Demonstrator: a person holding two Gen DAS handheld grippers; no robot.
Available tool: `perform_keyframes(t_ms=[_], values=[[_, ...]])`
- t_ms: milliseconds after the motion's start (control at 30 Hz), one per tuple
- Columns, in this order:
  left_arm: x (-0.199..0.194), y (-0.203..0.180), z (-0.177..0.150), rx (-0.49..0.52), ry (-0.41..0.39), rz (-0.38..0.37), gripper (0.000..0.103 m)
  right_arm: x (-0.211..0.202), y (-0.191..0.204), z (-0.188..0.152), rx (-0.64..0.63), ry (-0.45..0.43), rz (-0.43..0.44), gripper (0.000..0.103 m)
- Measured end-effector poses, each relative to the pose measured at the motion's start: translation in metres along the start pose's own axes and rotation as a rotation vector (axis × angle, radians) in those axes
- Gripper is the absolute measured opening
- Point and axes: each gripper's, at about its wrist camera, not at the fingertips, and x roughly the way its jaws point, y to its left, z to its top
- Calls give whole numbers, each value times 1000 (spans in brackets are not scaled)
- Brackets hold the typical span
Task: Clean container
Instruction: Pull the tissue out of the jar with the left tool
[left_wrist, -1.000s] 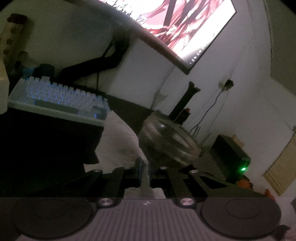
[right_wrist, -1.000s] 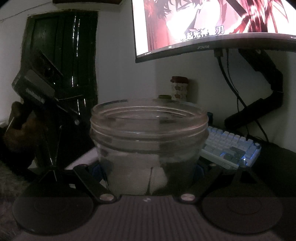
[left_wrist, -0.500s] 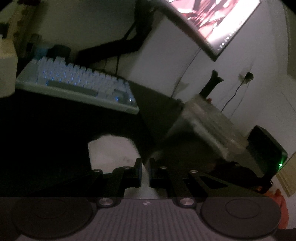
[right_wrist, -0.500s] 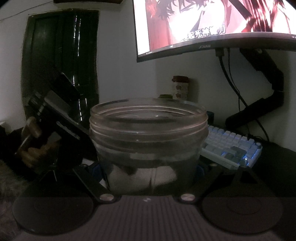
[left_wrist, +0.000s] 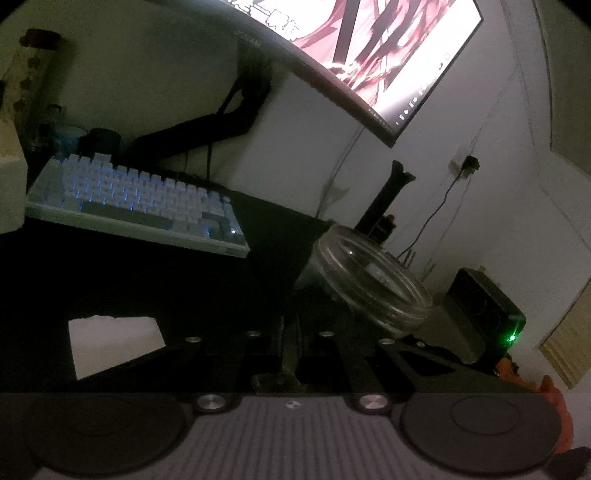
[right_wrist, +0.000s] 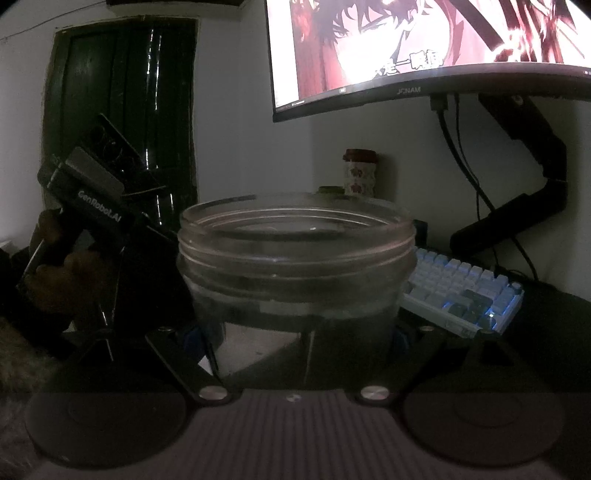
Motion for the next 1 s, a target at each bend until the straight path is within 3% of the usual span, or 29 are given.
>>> perform_keyframes(t_ms=[200,267,333,367,500,733,767,833,1000], values=[[5,-2,0,54,-5,124,6,1,1,0,-4,-2,-7,92],[5,-3,0,77,-19,175,23,2,1,-1,0,-3,-14,92],[4,-5,-1,95,-44,234,80,4,1,-1,5,6,-17,92],[3,-6,-1,106,-62,260,84,6,2,-1,3,15,-23,91],[-4,-12,2,185,-71,338,84,12,8,-1,28,39,-75,90],[0,-4,-6,206,7,427,84,22,20,0,174,50,-239,89],[1,-2,-7,206,18,444,80,24,21,0,190,46,-264,89],[7,7,-8,178,54,459,56,27,25,0,226,37,-312,90],[20,34,-13,66,115,455,26,34,25,2,328,4,-410,89]])
